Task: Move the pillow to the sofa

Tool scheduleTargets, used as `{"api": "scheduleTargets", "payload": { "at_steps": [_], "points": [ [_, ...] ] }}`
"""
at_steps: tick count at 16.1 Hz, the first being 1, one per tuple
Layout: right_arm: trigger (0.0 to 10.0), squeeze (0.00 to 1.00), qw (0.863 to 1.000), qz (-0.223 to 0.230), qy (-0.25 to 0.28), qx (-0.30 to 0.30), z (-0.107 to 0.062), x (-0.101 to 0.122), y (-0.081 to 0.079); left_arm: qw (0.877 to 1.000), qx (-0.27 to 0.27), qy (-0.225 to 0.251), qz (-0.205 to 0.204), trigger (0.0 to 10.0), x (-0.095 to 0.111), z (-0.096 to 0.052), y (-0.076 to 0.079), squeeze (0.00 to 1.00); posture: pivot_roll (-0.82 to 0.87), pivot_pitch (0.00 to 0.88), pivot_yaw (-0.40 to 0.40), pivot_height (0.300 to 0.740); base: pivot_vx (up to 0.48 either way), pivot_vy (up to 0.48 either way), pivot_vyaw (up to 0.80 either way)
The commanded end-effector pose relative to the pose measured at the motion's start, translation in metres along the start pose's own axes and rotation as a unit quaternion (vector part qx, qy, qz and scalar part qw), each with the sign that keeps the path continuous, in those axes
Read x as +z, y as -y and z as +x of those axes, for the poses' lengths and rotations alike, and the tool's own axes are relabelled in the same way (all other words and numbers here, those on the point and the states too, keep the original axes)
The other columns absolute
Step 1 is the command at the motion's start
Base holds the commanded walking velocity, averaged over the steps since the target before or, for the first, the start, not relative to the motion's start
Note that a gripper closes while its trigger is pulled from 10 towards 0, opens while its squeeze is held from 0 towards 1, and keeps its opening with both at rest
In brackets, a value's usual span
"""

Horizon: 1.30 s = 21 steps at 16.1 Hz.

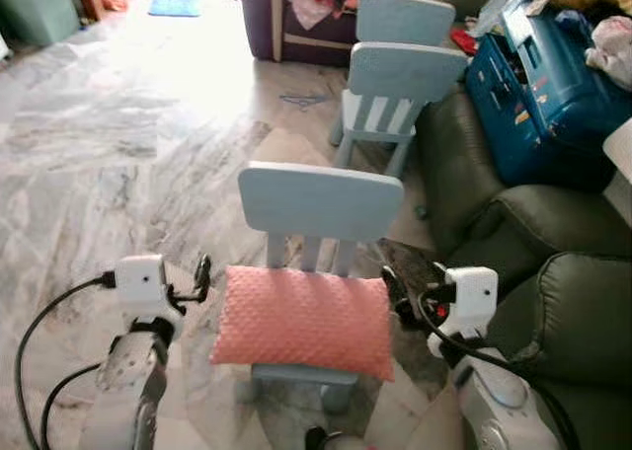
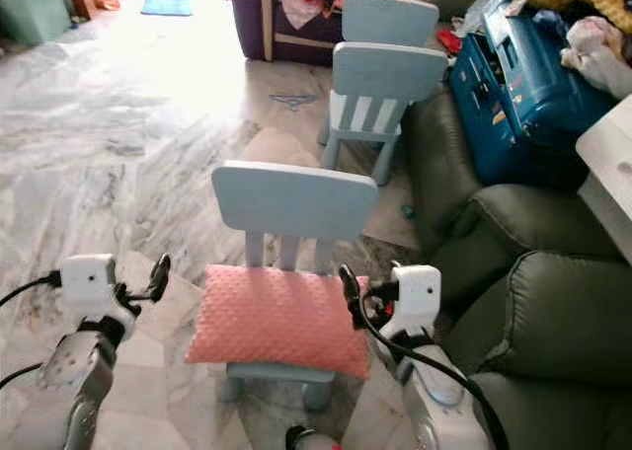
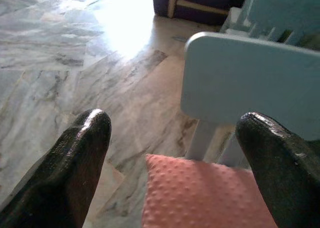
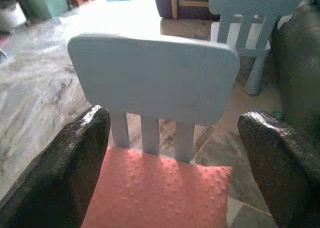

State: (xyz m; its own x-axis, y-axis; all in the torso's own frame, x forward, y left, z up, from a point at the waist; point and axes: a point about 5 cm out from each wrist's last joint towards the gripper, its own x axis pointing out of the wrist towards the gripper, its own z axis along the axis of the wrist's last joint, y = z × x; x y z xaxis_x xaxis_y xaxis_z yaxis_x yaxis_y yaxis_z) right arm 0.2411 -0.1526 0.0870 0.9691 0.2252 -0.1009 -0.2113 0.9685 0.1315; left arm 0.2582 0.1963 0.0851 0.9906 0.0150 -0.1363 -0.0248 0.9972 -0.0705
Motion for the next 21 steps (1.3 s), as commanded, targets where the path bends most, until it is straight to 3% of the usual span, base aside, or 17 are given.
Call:
{"api": "scheduleTargets", "payload": {
  "at_steps": [1,10,21],
  "points": [
    [10.0,0.0,1.0,-0.002,0.011,-0.007,-0.0015,0.0058,0.0027,1.0,0.001,-0.014,0.005,10.0,-0.0067,-0.0024,-0.0007,0.0,-0.07,0.138,-0.042,0.74,0.0,0.0,0.0],
    [10.0,0.0,1.0,-0.003,0.009,-0.006,-0.0015,0.0062,0.0023,1.0,-0.009,-0.011,0.002,10.0,-0.0062,-0.0031,0.0012,0.0,-0.07,0.14,-0.043,0.74,0.0,-0.273,0.0],
    [10.0,0.0,1.0,-0.002,0.005,-0.004,-0.002,0.0059,0.0014,0.999,0.022,-0.032,-0.024,10.0,-0.0101,-0.0018,-0.0052,0.0,-0.07,0.143,-0.045,0.74,0.0,0.0,0.0]
  ]
}}
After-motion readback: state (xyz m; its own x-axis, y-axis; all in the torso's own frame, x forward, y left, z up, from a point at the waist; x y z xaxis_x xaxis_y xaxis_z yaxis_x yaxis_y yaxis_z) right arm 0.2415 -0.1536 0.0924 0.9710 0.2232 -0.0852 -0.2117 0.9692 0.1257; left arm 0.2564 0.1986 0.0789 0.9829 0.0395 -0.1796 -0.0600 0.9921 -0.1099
